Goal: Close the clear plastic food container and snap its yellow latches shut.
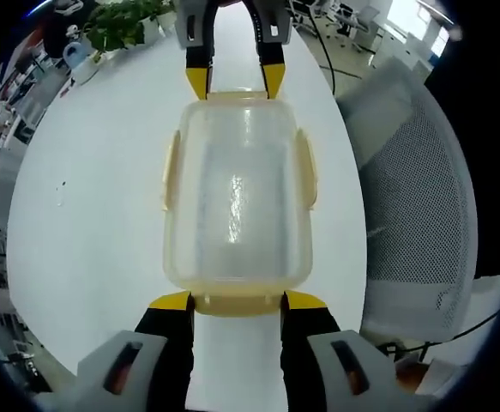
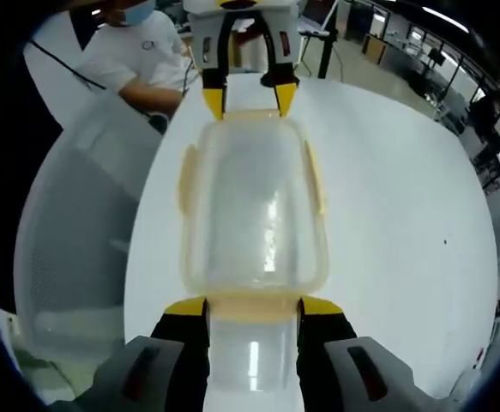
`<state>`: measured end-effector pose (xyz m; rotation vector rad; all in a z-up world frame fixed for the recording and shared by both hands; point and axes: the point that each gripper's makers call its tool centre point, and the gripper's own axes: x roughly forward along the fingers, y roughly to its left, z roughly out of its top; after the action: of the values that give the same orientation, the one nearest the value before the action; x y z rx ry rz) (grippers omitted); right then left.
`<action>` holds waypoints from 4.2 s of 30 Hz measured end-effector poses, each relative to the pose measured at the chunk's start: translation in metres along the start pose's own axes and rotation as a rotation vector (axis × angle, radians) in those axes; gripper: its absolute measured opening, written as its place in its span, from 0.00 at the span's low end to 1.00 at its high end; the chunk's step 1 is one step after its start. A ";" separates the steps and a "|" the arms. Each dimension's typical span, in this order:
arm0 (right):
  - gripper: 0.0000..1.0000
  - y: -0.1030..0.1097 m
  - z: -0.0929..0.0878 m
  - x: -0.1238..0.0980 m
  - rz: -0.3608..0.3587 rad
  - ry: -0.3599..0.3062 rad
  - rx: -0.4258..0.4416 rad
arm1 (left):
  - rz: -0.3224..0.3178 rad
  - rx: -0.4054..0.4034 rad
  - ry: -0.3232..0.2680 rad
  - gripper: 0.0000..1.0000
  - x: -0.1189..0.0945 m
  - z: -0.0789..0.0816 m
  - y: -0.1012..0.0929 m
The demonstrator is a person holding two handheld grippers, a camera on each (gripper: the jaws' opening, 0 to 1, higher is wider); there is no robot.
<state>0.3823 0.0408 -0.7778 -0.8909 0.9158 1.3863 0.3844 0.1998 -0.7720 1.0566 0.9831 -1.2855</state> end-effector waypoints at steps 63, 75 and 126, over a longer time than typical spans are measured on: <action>0.38 0.010 -0.107 -0.026 0.000 0.083 0.052 | -0.028 0.011 -0.058 0.38 0.039 0.101 -0.008; 0.38 0.009 -0.118 -0.031 0.000 0.107 0.052 | -0.020 0.013 -0.070 0.38 0.045 0.112 -0.008; 0.38 0.016 -0.151 -0.035 0.008 0.150 0.060 | -0.032 0.014 -0.033 0.39 0.065 0.138 -0.013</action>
<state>0.3661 -0.1114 -0.8059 -0.9557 1.0700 1.3054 0.3721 0.0498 -0.8021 1.0314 0.9707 -1.3331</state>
